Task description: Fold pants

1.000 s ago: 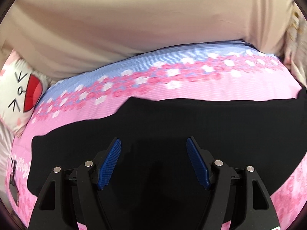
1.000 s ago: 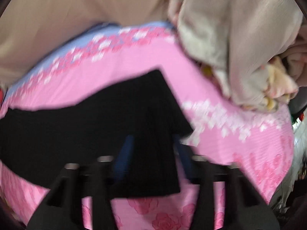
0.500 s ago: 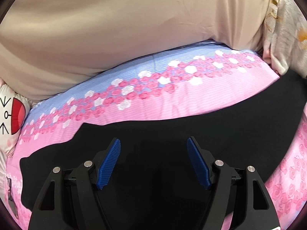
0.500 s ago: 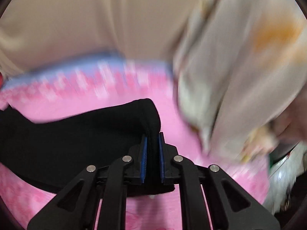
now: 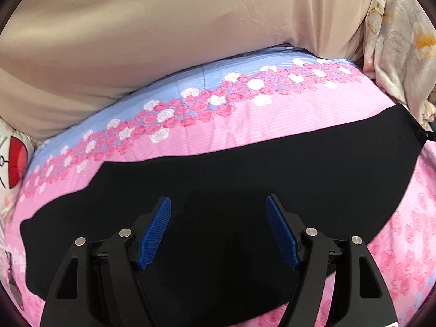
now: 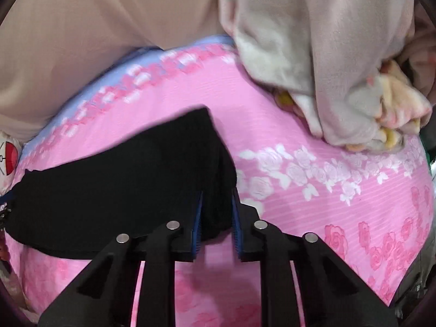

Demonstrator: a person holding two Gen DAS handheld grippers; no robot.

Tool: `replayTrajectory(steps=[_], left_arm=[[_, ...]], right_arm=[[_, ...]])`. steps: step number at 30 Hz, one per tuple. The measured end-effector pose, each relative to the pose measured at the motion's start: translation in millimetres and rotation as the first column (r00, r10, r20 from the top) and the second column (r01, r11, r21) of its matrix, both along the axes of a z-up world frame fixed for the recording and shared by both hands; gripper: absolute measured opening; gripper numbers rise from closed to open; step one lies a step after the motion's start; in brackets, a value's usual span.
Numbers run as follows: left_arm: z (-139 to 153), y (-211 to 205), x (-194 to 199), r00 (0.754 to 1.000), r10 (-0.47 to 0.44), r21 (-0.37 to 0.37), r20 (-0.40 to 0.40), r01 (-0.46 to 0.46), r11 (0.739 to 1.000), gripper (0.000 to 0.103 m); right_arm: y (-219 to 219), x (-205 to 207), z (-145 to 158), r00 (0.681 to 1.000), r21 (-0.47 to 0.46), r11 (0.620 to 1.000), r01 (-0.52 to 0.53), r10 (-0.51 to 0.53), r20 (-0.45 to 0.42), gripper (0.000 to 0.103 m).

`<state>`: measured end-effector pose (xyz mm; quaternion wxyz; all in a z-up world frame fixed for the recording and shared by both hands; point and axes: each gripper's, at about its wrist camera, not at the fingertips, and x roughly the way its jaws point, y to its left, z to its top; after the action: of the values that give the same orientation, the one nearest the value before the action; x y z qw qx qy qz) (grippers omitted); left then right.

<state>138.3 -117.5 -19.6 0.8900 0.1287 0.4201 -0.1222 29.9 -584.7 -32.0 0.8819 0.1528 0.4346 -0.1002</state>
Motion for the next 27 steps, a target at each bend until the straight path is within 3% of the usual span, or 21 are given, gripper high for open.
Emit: replayTrajectory(steps=[4,5,8,11,14,17,20,23,26,27], left_arm=[[0,7,-4,1.0,0.0,-0.012,-0.009,0.0,1.0,0.07],[-2,7,-4,1.0,-0.001,-0.012,-0.013,0.001,1.0,0.07],[-13,8,-3,0.999,0.001,-0.017,-0.045,-0.002,1.0,0.07],[-16,15,-7,0.998,0.023,-0.014,-0.054,-0.024,1.0,0.07],[-13,24,-10,0.998,0.05,-0.01,-0.036,-0.05,0.999,0.07],[-11,30,-12,0.997,0.078,0.012,0.0,-0.078,0.997,0.07],[-7,42,-16,0.995,0.101,-0.007,0.013,-0.101,0.995,0.07],[-6,56,-19,0.99,0.134,0.017,0.041,-0.135,0.991,0.07],[-7,70,-21,0.985,0.163,0.049,0.057,-0.166,0.985,0.071],[-8,75,-22,0.984,0.169,0.055,0.058,-0.173,0.983,0.071]], right_arm=[[2,-35,44,0.996,-0.036,0.998,0.058,-0.056,0.07,0.016],[-2,-38,39,0.997,-0.037,0.997,0.066,-0.064,0.051,0.016],[-16,-28,-14,0.976,-0.12,0.982,0.146,-0.163,-0.147,0.016],[-1,-38,0,0.973,-0.158,0.967,0.202,-0.216,-0.078,0.018],[55,-34,46,0.99,-0.274,0.952,0.14,-0.129,0.057,0.019],[118,-4,64,0.996,-0.255,0.967,0.007,0.016,0.089,0.019],[186,41,50,0.984,-0.236,0.96,-0.151,0.168,0.053,0.018],[227,80,19,0.97,-0.198,0.951,-0.24,0.243,-0.009,0.018],[232,105,-15,0.972,-0.225,0.946,-0.232,0.217,-0.088,0.019],[226,105,-15,0.976,-0.199,0.956,-0.217,0.208,-0.064,0.02]])
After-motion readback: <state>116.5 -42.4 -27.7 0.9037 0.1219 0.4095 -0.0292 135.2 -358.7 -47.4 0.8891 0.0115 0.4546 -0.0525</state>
